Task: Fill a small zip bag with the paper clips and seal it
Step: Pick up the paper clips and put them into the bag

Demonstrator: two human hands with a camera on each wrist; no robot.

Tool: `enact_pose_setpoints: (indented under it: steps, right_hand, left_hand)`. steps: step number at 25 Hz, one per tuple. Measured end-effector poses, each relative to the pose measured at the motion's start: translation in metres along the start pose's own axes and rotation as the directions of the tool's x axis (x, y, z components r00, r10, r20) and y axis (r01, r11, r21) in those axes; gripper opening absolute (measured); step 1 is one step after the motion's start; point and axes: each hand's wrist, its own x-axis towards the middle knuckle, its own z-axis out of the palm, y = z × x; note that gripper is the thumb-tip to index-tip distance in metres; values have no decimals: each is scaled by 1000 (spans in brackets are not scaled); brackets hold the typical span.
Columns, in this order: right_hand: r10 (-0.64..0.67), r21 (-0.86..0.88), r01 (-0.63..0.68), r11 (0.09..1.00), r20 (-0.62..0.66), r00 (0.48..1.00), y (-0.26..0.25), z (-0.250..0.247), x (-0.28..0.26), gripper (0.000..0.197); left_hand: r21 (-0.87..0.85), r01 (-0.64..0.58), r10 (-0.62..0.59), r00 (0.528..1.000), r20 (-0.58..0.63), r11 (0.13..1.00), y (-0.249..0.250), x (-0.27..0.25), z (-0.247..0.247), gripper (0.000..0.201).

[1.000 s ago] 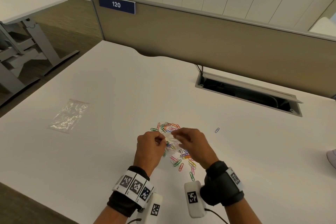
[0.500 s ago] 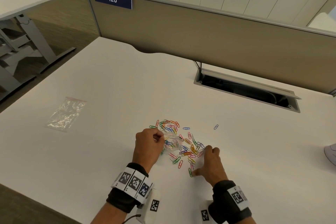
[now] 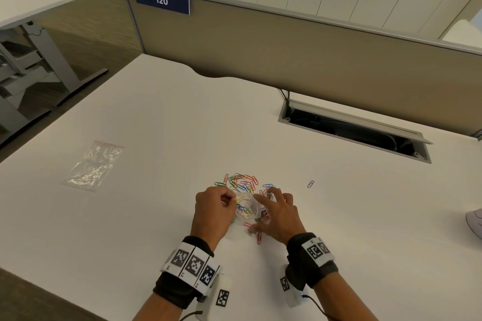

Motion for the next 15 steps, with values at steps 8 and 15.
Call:
enact_pose_setpoints:
  steps: [8,15]
  right_hand:
    - [-39,49,48,998,-171,985,8,7,5,16]
    - [82,296,-14,955,-219,972,16,-9,3,12]
  left_hand:
    - [16,5,-5,1000,10,1000,0,0,1,11]
    - [13,10,-10,1000,1,1000,1,-1,0,7]
